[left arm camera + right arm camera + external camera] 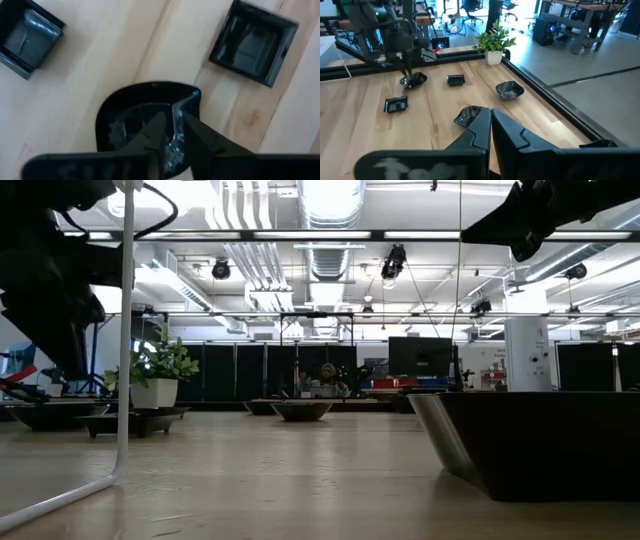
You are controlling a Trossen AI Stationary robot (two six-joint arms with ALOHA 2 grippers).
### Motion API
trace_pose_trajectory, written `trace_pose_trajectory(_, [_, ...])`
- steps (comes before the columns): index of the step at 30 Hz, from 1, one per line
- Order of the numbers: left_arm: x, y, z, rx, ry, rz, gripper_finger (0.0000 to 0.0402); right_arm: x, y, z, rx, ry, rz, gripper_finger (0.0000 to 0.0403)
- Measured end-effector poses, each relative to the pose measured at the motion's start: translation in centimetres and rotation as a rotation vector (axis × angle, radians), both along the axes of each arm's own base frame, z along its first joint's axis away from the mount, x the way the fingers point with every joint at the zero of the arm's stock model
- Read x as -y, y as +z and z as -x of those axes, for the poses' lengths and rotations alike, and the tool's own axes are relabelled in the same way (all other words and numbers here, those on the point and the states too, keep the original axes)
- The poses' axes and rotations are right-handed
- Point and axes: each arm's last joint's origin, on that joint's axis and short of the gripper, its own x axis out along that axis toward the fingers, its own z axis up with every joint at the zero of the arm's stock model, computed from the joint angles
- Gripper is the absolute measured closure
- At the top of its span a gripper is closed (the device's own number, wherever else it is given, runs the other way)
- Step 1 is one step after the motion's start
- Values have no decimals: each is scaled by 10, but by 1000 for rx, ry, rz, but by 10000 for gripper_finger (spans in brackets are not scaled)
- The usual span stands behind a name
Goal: Pick & Place Mini shaped plates
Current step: Put the black leaf shaped plate on the shelf
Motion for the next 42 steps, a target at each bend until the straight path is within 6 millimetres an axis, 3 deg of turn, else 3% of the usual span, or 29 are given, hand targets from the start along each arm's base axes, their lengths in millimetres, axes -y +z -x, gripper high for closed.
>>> trace_pose_trajectory(5, [4, -9, -4, -89, -134, 6, 309, 0, 0, 0, 0, 0, 0, 390])
trace_pose_trajectory(13, [9, -17, -13, -139, -235, -5, 308, 0, 0, 0, -4, 2, 9, 390])
trace_pose_trajectory(29, [12, -15, -20, -133, -214, 13, 308, 0, 0, 0, -4, 2, 12, 390])
trace_pose_trajectory(42, [14, -29, -26, -198, -225, -8, 308, 0, 0, 0, -4, 1, 11, 390])
